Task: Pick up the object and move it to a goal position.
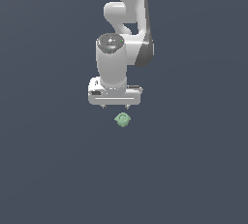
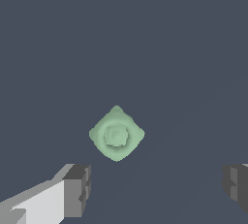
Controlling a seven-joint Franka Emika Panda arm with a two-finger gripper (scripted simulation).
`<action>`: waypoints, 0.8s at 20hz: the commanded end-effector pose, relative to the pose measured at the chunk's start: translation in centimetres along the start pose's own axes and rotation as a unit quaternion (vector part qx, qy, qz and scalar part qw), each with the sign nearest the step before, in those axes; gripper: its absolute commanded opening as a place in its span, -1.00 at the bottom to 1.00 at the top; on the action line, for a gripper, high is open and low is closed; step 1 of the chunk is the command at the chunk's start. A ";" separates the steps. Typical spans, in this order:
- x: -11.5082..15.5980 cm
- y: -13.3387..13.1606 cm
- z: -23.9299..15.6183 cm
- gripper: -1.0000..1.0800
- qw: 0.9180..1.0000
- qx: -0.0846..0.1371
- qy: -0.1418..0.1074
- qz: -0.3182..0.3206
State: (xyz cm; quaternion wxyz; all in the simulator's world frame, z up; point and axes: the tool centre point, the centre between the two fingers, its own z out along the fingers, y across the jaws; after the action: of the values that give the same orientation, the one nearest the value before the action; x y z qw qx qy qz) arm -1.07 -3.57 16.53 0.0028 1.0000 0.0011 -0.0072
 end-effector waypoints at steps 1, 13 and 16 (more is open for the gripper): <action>0.0 0.0 0.0 0.92 1.000 0.000 0.000 -0.001; 0.0 -0.6 1.2 0.92 0.998 0.002 0.001 0.059; 0.0 -0.8 1.8 0.92 0.996 0.003 0.001 0.089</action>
State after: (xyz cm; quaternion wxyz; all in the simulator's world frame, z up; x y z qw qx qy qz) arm -1.08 -2.91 15.05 0.0007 0.9973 -0.0731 -0.0061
